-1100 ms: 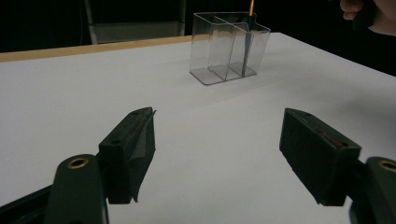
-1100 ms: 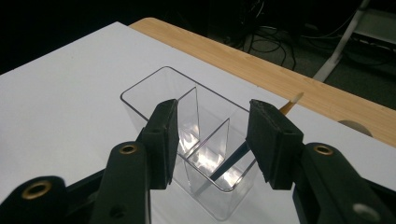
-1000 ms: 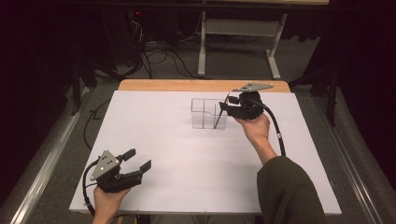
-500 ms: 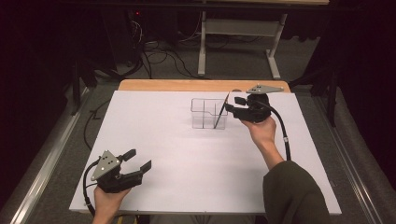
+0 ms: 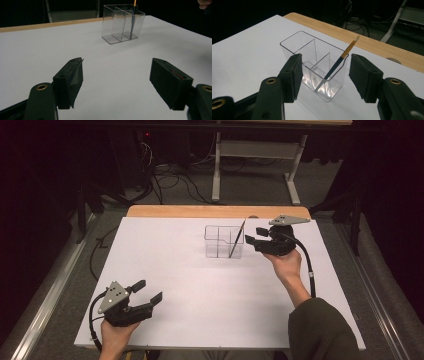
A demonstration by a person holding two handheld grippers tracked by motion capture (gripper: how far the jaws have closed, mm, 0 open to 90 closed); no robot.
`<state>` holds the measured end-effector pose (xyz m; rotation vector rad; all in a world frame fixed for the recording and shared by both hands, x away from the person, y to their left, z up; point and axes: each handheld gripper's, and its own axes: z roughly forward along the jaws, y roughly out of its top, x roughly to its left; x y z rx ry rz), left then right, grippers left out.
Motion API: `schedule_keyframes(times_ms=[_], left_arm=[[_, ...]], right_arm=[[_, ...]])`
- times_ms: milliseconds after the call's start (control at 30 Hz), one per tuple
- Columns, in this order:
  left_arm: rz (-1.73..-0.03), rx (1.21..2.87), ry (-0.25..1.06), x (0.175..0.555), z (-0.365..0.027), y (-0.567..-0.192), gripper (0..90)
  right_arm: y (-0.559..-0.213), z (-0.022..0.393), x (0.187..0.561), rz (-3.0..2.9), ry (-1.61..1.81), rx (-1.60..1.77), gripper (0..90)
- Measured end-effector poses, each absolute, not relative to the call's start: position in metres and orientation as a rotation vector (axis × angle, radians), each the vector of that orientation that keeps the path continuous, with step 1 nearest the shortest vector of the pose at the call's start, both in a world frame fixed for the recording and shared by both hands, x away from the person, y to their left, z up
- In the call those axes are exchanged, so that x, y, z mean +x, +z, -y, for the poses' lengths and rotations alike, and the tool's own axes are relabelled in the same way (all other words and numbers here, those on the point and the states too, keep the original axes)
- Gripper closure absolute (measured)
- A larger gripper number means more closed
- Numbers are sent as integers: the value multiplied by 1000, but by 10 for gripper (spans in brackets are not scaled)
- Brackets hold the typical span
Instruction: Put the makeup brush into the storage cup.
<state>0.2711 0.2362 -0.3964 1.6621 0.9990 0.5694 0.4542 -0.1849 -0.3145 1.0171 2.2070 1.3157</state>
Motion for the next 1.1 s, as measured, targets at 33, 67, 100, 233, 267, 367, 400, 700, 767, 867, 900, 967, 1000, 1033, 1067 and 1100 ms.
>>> schedule_keyframes(times_ms=[33,67,100,233,267,367,400,700,767,867,900,967,1000,1033,1067,1100], left_arm=[[-1000,1662,569,271,-236,-396,270],[-999,1663,571,271,-236,-396,270],[-998,1663,571,271,-236,-396,270],[-997,1664,571,271,-236,-396,270],[-996,1666,573,271,-236,-396,270],[-1002,1662,571,271,-236,-396,271],[-1002,1662,571,271,-236,-396,271],[-1001,1663,569,271,-236,-397,271],[-1000,1664,568,271,-236,-396,271],[-997,1665,571,270,-236,-396,271],[-997,1665,571,270,-236,-396,271],[-997,1665,570,270,-236,-396,271],[-996,1666,571,270,-236,-396,271],[-996,1665,569,270,-235,-396,271],[-996,1665,568,271,-235,-396,271],[-997,1665,568,271,-235,-396,271]], right_arm=[[-314,185,453,-2207,1317,1026,459],[-314,186,452,-2206,1313,1023,457],[-314,187,451,-2203,1319,1026,458],[-313,191,448,-2198,1335,1032,458],[-314,192,447,-2199,1335,1028,458],[-314,195,445,-2202,1334,1029,459],[-314,196,444,-2203,1332,1030,459],[-314,203,438,-2197,1341,1036,456],[-314,204,437,-2198,1342,1037,453],[-314,206,434,-2199,1339,1037,451],[-314,207,433,-2196,1344,1041,451],[-315,209,430,-2194,1345,1040,450],[-316,209,429,-2196,1344,1043,449],[-316,210,429,-2199,1338,1037,448],[-316,211,427,-2202,1336,1046,447],[-316,212,427,-2203,1337,1039,447]])
